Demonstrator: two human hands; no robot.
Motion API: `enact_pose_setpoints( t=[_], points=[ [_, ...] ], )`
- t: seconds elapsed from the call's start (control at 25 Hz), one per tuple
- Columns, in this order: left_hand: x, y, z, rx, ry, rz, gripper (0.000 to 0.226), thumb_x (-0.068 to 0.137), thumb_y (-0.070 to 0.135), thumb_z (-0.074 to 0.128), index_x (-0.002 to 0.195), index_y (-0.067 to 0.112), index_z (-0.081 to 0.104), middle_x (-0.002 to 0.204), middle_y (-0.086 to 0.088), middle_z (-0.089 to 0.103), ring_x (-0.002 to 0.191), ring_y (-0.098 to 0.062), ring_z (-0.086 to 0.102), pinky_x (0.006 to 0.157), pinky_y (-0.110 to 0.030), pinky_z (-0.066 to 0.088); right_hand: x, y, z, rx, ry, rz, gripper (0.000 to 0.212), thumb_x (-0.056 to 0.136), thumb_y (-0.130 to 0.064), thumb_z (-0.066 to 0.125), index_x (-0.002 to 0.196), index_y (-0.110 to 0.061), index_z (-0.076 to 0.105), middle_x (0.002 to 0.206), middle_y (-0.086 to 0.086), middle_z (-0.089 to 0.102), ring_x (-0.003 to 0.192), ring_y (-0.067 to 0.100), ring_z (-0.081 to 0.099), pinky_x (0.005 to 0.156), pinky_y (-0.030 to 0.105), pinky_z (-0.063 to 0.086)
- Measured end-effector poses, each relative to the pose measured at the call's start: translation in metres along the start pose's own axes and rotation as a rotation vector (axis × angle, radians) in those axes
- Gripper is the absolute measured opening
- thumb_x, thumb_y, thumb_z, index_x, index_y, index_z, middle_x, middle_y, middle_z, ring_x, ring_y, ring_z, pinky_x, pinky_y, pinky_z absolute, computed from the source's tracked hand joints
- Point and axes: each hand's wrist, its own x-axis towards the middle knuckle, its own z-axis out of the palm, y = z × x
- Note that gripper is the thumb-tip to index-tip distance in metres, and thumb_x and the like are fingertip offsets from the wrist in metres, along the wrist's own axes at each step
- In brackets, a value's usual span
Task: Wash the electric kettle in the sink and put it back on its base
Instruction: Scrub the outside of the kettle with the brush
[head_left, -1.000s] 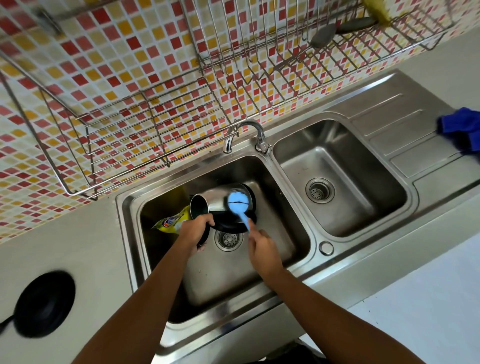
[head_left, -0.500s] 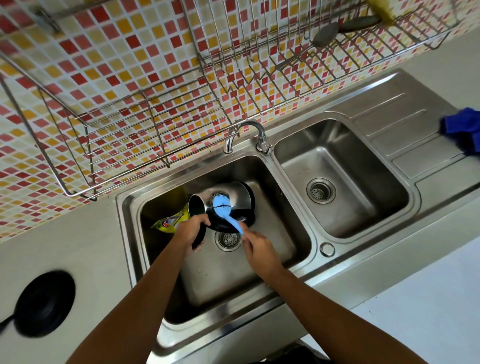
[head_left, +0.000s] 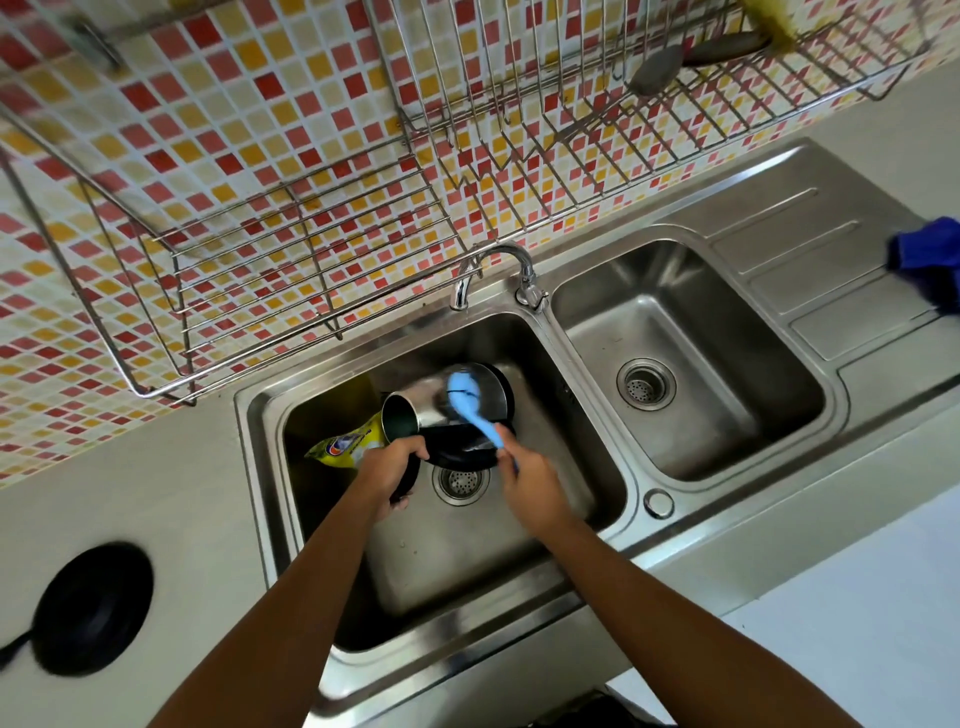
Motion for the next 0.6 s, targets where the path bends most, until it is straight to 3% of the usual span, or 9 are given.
enact_pose_setpoints(
  t=[0.08,0.12,0.24,0.32,0.48,0.6],
  points=[
    [0.000,-0.003,0.000,-0.016,-0.005,0.001,0.045,0.048,0.029,0.068,0.085,0.006,0.058,0.072,-0.015,0.056,0.048,-0.022,0.047,0.044,-0.023,0.033,0.014,0.020,-0.015,-0.107,0.018,0.207,0.045,0.099,-0.035,0.039,0.144,-0.038,0.042,0.090,0.015,0.069,0.080,0.031,0.068,0.071,0.036,0.054],
    [0.000,-0.003,0.001,-0.019,-0.011,0.008,0.047,0.047,0.030,0.068,0.085,0.005,0.058,0.072,-0.015,0.057,0.048,-0.023,0.048,0.043,-0.023,0.034,0.016,0.025,-0.017,-0.111,0.010,0.221,0.046,0.099,-0.036,0.038,0.144,-0.038,0.041,0.090,0.014,0.069,0.080,0.031,0.068,0.072,0.039,0.055],
    [0.003,0.002,-0.003,-0.047,-0.026,-0.002,0.044,0.051,0.029,0.068,0.087,0.005,0.057,0.068,-0.013,0.055,0.047,-0.022,0.048,0.040,-0.023,0.033,0.002,0.010,-0.004,0.007,-0.077,-0.035,0.044,0.099,-0.034,0.044,0.143,-0.035,0.045,0.095,0.010,0.070,0.081,0.023,0.068,0.073,0.033,0.053],
    [0.006,0.003,-0.009,-0.041,-0.032,-0.010,0.040,0.057,0.029,0.067,0.088,0.006,0.056,0.067,-0.011,0.054,0.046,-0.022,0.047,0.039,-0.022,0.033,-0.012,0.008,0.001,0.069,-0.103,-0.107,0.045,0.099,-0.030,0.046,0.143,-0.032,0.046,0.100,0.006,0.070,0.084,0.017,0.067,0.074,0.028,0.052],
    [0.004,0.003,-0.008,-0.010,-0.035,-0.002,0.044,0.048,0.033,0.068,0.081,0.006,0.058,0.069,-0.014,0.055,0.048,-0.023,0.046,0.040,-0.022,0.032,0.003,0.019,-0.006,0.001,0.049,0.263,0.043,0.101,-0.027,0.044,0.143,-0.024,0.048,0.076,0.007,0.060,0.063,0.020,0.057,0.059,0.029,0.042],
    [0.004,0.001,-0.007,-0.023,-0.016,-0.009,0.037,0.056,0.029,0.068,0.083,0.007,0.057,0.068,-0.012,0.055,0.047,-0.022,0.047,0.038,-0.022,0.033,0.000,0.002,0.001,0.190,-0.055,0.014,0.044,0.099,-0.030,0.046,0.143,-0.027,0.047,0.099,0.009,0.071,0.083,0.020,0.068,0.073,0.032,0.052]
  ],
)
